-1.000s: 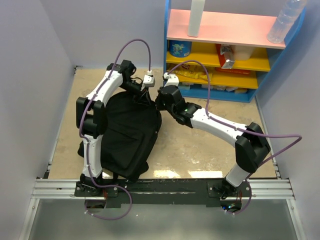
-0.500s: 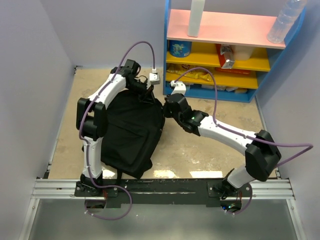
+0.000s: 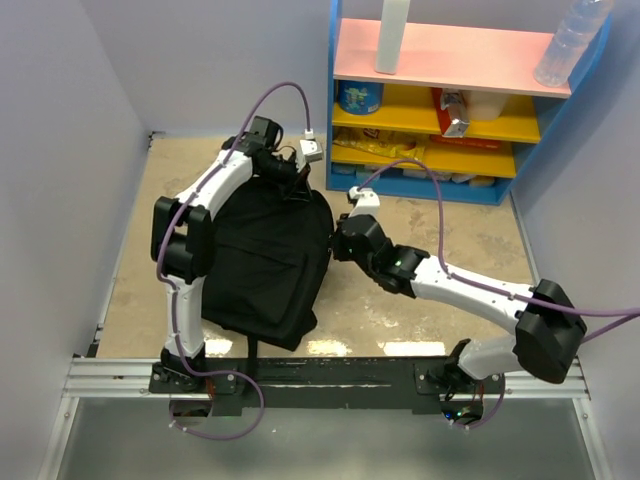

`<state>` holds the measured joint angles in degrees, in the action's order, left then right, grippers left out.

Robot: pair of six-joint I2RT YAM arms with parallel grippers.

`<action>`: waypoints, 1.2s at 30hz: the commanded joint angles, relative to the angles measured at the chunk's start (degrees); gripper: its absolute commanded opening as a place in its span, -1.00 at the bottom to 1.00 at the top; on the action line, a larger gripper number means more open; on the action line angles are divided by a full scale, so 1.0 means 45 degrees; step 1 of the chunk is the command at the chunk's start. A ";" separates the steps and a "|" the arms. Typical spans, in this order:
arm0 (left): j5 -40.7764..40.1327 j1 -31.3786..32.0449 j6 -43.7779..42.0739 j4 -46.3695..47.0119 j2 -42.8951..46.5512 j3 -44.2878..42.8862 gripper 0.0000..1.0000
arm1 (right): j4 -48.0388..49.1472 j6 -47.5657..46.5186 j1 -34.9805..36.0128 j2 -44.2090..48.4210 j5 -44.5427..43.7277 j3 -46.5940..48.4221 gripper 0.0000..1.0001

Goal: Pack the student bag
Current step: Zip the student bag at the center of the board.

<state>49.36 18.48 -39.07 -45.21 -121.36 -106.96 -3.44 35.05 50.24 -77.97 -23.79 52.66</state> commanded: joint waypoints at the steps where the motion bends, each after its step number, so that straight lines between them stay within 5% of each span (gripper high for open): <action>1: -0.1145 0.0267 0.1142 0.2566 0.0739 -0.0371 -1.00 | 0.0023 0.0920 0.1295 0.0102 -0.0396 -0.0277 -1.00; 8: -0.1029 0.1498 0.1318 0.2078 0.0016 -0.1856 -1.00 | -0.1127 0.1509 0.2195 0.0900 -0.1567 -0.0297 -0.98; 9: -0.0893 0.1731 0.1299 0.1943 -0.0081 -0.2050 -1.00 | -0.1284 0.1528 0.2195 0.1095 -0.1859 -0.0297 -0.55; 12: -0.0697 0.2452 0.1026 0.1591 -0.0257 -0.2635 -1.00 | -0.1889 0.1509 0.2176 0.1682 -0.2564 -0.0161 0.16; 15: -0.0288 0.3252 0.0675 0.0966 -0.0316 -0.3202 -0.81 | -0.1931 0.1295 0.2195 0.2403 -0.2196 -0.0355 0.40; 18: -0.0151 0.4112 0.0674 0.0380 -0.0433 -0.3477 0.29 | -0.1327 0.0691 0.2293 0.3629 -0.0621 -0.1056 0.61; 19: -0.0169 0.4271 0.0771 0.0514 -0.0298 -0.3381 0.99 | -0.1093 0.0089 0.2293 0.3946 0.0181 -0.1426 0.68; 21: -0.0558 0.4680 0.1688 0.0769 -0.0044 -0.3360 1.00 | -0.0876 -0.0462 0.2390 0.4512 0.1975 -0.1547 0.97; 23: -0.0656 0.4721 0.2174 0.0905 0.0190 -0.3497 1.00 | -0.1594 -0.1087 0.2914 0.4651 0.2064 -0.1313 0.97; 26: -0.1417 0.4605 0.2510 0.1005 0.0874 -0.3517 1.00 | -0.1851 -0.1966 0.3560 0.4769 0.2706 -0.1312 0.94; 32: -0.1790 0.3552 0.3211 -0.0088 0.2884 -0.2836 1.00 | -0.0861 -0.2943 0.4711 0.3053 0.5224 -0.1644 -0.48; 36: -0.1729 0.2245 0.3409 -0.0655 0.4561 -0.1820 1.00 | 0.0001 -0.3646 0.5554 0.1219 0.6086 -0.1645 -0.91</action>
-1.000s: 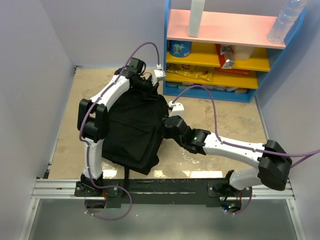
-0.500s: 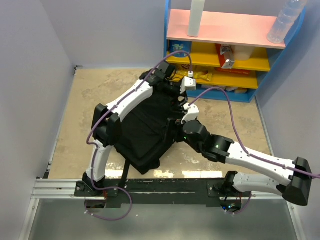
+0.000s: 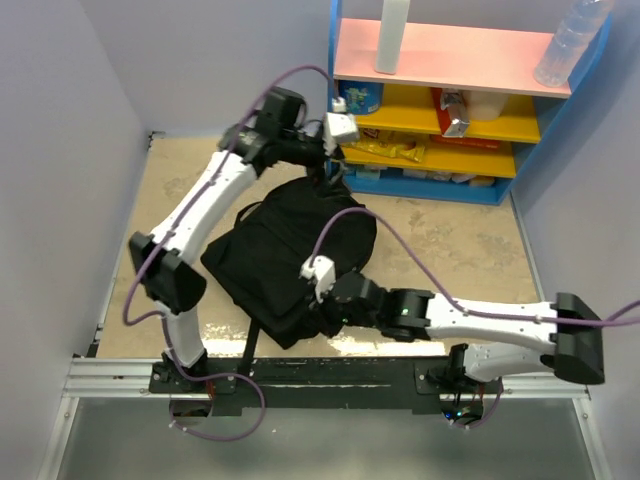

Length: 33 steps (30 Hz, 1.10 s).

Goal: Pack the student bag
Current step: Zip the student bag at the center of the board, then adjust the student bag at the center of the board, then reset both arms

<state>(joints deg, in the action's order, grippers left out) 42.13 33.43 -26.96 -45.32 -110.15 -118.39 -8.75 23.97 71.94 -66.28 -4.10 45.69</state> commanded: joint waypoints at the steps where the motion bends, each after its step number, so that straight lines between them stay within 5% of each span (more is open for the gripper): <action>1: -0.0298 -0.1255 0.0660 -0.0690 0.2326 0.0955 1.00 | 0.1396 -0.1514 0.0828 -0.1809 0.1924 -0.0037 -0.95; 9: -0.3167 -0.2134 0.0699 -0.0789 0.4727 0.2966 1.00 | 0.2960 -0.3215 0.0791 -0.8287 0.0466 0.3824 -1.00; 15: -0.3210 -0.3462 0.0873 -0.0339 0.6176 0.4335 1.00 | 0.3839 -0.1776 -0.1199 -1.0408 0.1336 0.7774 -1.00; 17: -0.2880 -0.4240 0.1186 -0.0086 0.6468 0.4881 1.00 | 0.4755 -0.1480 -0.1592 -0.9747 0.1633 0.7349 -0.63; 18: -0.2839 -0.4419 0.1264 -0.0104 0.6528 0.5057 1.00 | 0.4951 -0.1304 -0.1651 -0.8835 0.1595 0.6824 -0.33; 19: -0.2800 -0.4556 0.1284 -0.0124 0.6586 0.5406 1.00 | 0.4837 -0.1244 -0.1671 -0.8362 0.1478 0.6587 0.18; 22: -0.2741 -0.4850 0.1672 0.0459 0.7054 0.6556 1.00 | 0.3943 -0.1088 -0.1826 -0.6510 0.1206 0.5786 0.66; 26: -0.2760 -0.4870 0.2377 0.1222 0.7446 0.7538 1.00 | 0.1988 -0.0600 -0.2139 -0.4220 -0.0371 0.4926 0.94; 33: -0.3481 -0.4870 0.3059 0.2139 0.8050 0.9216 1.00 | -0.0669 -0.0307 -0.2217 -0.0606 -0.3028 0.3072 0.97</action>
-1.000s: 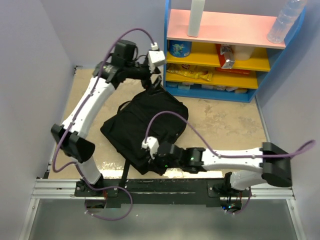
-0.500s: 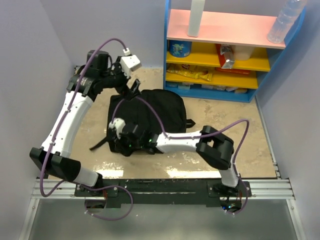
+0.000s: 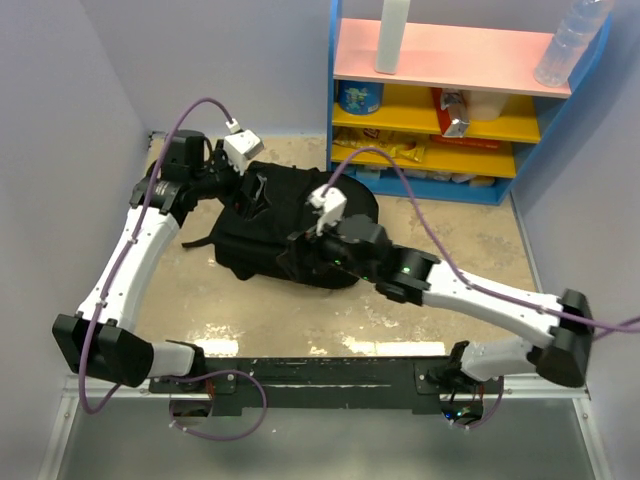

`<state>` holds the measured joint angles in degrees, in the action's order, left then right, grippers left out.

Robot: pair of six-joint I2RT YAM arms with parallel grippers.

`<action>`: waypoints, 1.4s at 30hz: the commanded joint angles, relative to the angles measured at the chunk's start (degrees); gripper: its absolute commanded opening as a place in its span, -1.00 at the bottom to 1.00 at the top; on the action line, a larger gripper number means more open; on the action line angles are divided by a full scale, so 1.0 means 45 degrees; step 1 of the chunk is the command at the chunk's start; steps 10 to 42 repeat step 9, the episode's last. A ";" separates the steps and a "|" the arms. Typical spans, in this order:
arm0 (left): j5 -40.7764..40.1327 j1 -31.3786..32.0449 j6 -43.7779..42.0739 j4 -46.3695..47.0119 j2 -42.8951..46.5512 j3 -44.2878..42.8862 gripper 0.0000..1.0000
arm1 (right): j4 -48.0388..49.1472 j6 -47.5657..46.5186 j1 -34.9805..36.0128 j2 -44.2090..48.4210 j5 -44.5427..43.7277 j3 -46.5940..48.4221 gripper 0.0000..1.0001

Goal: Pack the student bag
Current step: Reset both arms

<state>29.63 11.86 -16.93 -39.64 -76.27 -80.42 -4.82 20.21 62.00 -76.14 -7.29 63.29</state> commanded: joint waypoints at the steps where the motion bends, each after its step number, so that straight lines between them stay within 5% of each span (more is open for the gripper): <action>1: -0.0937 -0.0076 0.0909 0.1053 0.0600 0.1246 1.00 | -0.1778 0.0548 -0.0008 0.1955 -0.2673 -0.1054 0.97; 9: -0.2014 -0.0135 0.1321 0.1621 0.0874 0.2440 1.00 | -0.2952 0.0763 -0.0144 0.4827 -0.4239 -0.2208 0.97; 42: -0.2014 -0.0135 0.1321 0.1621 0.0874 0.2440 1.00 | -0.2952 0.0763 -0.0144 0.4827 -0.4239 -0.2208 0.97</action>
